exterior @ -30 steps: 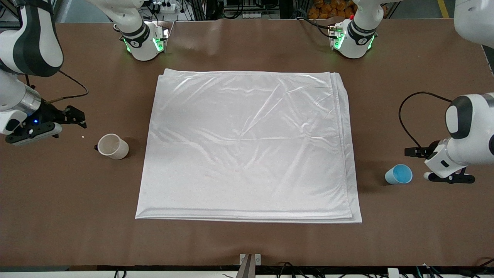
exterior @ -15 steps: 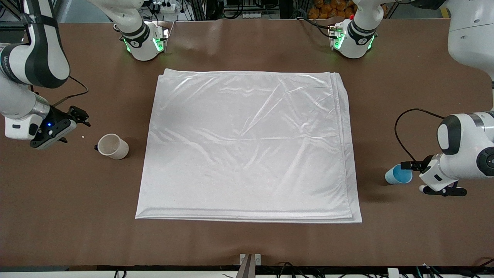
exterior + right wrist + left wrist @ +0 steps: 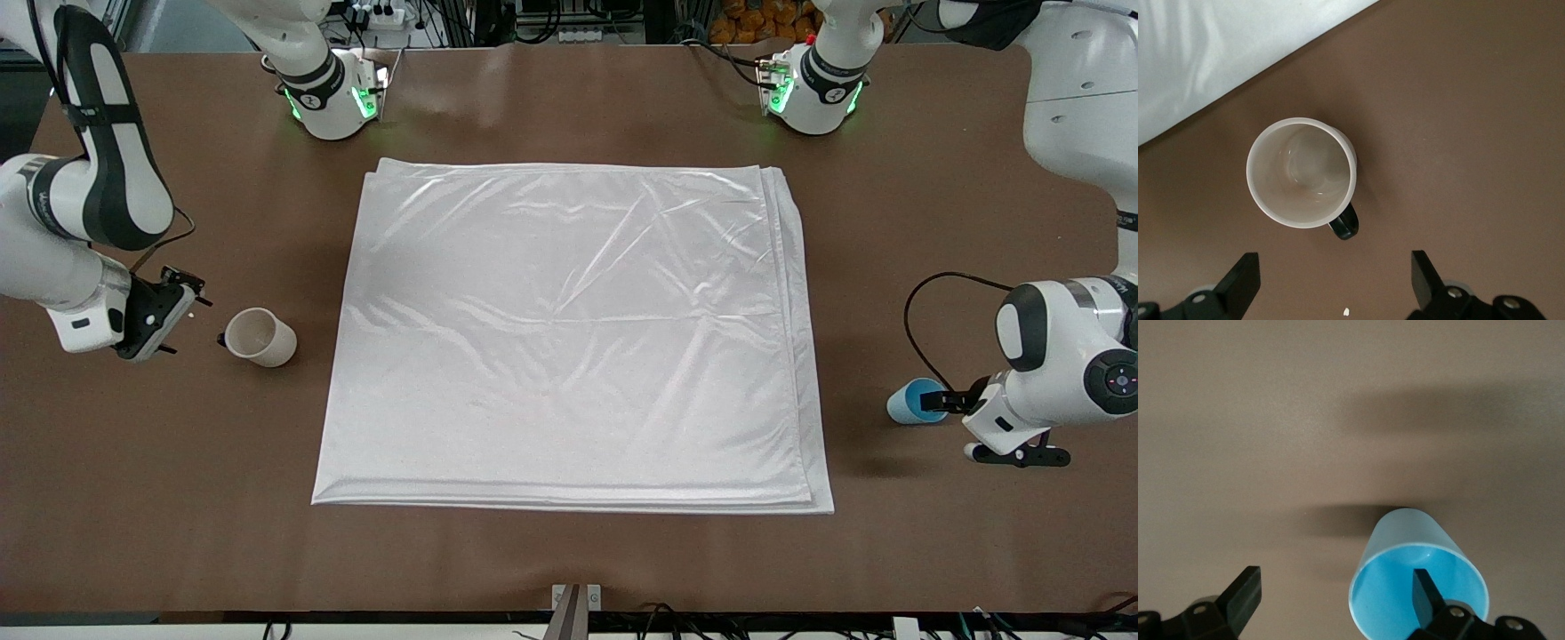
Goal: Place blue cup into white mug on cloth
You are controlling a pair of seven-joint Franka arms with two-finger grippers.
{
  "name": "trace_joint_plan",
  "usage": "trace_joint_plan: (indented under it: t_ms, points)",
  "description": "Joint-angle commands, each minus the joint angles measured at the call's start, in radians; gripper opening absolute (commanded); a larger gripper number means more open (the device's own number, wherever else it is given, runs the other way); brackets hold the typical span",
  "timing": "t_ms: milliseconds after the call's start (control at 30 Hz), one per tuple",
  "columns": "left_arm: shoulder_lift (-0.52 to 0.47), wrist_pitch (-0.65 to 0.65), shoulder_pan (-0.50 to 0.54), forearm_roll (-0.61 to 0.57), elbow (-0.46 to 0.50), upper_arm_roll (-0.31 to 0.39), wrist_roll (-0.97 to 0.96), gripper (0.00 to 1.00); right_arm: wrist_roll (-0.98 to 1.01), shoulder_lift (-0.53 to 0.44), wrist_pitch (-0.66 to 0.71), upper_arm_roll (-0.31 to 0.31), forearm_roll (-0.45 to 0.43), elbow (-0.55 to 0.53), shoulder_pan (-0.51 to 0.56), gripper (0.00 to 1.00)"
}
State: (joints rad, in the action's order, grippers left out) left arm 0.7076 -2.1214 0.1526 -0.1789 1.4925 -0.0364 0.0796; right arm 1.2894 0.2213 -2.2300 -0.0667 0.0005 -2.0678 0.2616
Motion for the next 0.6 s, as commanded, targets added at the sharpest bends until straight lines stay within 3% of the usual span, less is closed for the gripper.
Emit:
trace_joint_plan:
  t_ms: [0,67,133,200,367,400,567]
  points:
    - [0.023,-0.005,0.010,-0.019,-0.028,-0.007,0.011,1.00,0.113,0.027,-0.020,-0.009,-0.013,0.002,0.008,1.00]
    - [0.024,-0.005,0.012,-0.017,-0.028,-0.007,0.008,1.00,0.123,0.035,-0.022,-0.009,-0.017,0.002,0.007,1.00]
    - [0.026,-0.005,0.010,-0.014,-0.026,-0.007,-0.001,0.67,0.151,0.039,-0.022,-0.010,-0.030,0.002,0.004,1.00]
    - [0.024,-0.005,0.012,-0.013,-0.024,-0.007,-0.011,0.43,0.188,0.047,-0.026,-0.010,-0.042,0.002,0.004,1.00]
    - [0.030,-0.005,0.008,0.007,-0.021,-0.008,-0.055,0.05,0.312,0.082,-0.072,-0.010,-0.077,0.009,0.001,1.00]
    - [0.033,-0.005,0.007,0.018,-0.021,-0.008,-0.064,0.00,0.344,0.096,-0.086,-0.010,-0.080,0.011,0.004,1.00]
    - [0.049,-0.005,-0.001,0.052,-0.021,-0.008,-0.084,0.00,0.470,0.133,-0.171,-0.010,-0.080,0.008,0.011,1.00]
